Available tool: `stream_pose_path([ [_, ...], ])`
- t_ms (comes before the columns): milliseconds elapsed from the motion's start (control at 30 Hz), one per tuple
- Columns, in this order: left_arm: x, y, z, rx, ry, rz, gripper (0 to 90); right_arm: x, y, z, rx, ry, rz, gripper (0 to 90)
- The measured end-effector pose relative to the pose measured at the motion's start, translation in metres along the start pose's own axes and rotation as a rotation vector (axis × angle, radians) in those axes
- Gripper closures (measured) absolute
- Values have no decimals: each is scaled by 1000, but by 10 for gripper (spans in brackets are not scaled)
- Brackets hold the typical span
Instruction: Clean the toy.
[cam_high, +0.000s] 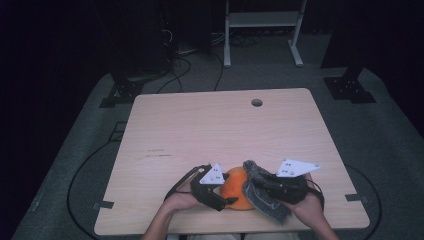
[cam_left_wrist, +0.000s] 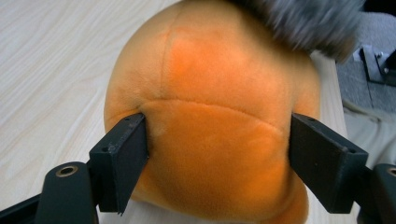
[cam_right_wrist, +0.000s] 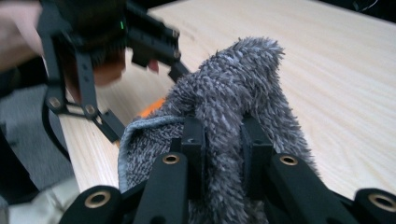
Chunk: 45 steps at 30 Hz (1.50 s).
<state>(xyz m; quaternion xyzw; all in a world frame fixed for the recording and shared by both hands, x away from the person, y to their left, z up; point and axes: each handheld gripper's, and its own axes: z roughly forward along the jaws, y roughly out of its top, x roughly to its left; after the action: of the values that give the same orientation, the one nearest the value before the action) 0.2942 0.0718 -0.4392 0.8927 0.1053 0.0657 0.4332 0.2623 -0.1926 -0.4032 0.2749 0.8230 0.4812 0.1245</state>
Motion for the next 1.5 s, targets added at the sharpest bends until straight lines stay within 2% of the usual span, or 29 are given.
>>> stream_pose_path([
  [100,0,-1,-1,8,-7,9,230,0,-3,5,7,16,4,742],
  [133,1,-2,-1,5,-8,8,230,-3,-6,2,9,22,20,742],
  [367,0,-1,-2,2,-13,3,211,-21,-23,-7,26,5,83,741],
  [400,1,3,-4,-35,-35,-33,185,-25,-27,-9,38,10,106,741],
  [500,4,10,-4,-74,-33,-96,130,-23,-28,-8,53,-8,93,742],
  [533,6,11,-2,-75,-27,-119,105,-23,-28,-8,54,-2,95,742],
  [567,6,11,-2,-75,-27,-119,83,-23,-28,-8,54,-2,95,742],
  [633,8,12,5,-43,-7,-157,22,-22,-28,-8,57,6,91,741],
  [667,11,11,9,-19,-19,-190,20,-22,-29,-8,57,10,92,741],
  [733,11,8,14,-19,-30,-206,17,-22,-29,-8,59,10,93,741],
  [767,9,8,15,-20,-31,-192,19,-21,-30,-8,61,9,93,741],
  [800,6,9,13,-16,-24,-158,78,-21,-30,-9,64,12,98,740],
  [833,6,9,13,-16,-24,-158,144,-21,-31,-10,63,14,99,740],
  [867,1,11,10,-34,3,-102,206,-21,-31,-10,63,14,101,740],
  [900,1,11,10,-34,3,-102,250,-21,-30,-12,61,12,106,740],
  [933,-4,15,5,-80,42,-27,282,-21,-29,-14,53,-1,104,742],
  [967,-4,15,5,-80,42,-27,296,-21,-29,-14,53,-1,104,742],
  [1000,-9,21,1,-112,97,66,303,-20,-28,-19,44,-20,101,745],
  [1067,-9,25,-1,-133,123,103,301,-19,-24,-24,19,-46,91,745],
  [1100,-9,25,-1,-133,123,103,295,-19,-22,-25,10,-53,90,746],
  [1133,-8,23,1,-139,174,153,286,-19,-19,-26,-6,-59,91,747],
  [1167,-8,23,1,-139,174,153,272,-20,-16,-24,-29,-57,94,747],
  [1233,-4,15,12,-59,167,155,225,-19,-10,-16,-47,-35,93,748],
  [1267,-3,12,13,-64,161,138,186,-18,-9,-9,-37,-26,85,747],
  [1300,-1,8,11,-69,148,103,175,-16,-9,-4,-23,-24,74,745],
  [1333,0,7,10,-58,148,94,162,-14,-10,4,-9,-31,56,744],
  [1400,1,2,7,-69,148,65,159,-18,-13,5,-16,-15,76,744],
  [1433,1,2,7,-69,148,65,158,-18,-13,5,-16,-15,76,744],
  [1500,4,-2,5,-55,141,34,151,-30,-25,3,17,-65,108,744],
])
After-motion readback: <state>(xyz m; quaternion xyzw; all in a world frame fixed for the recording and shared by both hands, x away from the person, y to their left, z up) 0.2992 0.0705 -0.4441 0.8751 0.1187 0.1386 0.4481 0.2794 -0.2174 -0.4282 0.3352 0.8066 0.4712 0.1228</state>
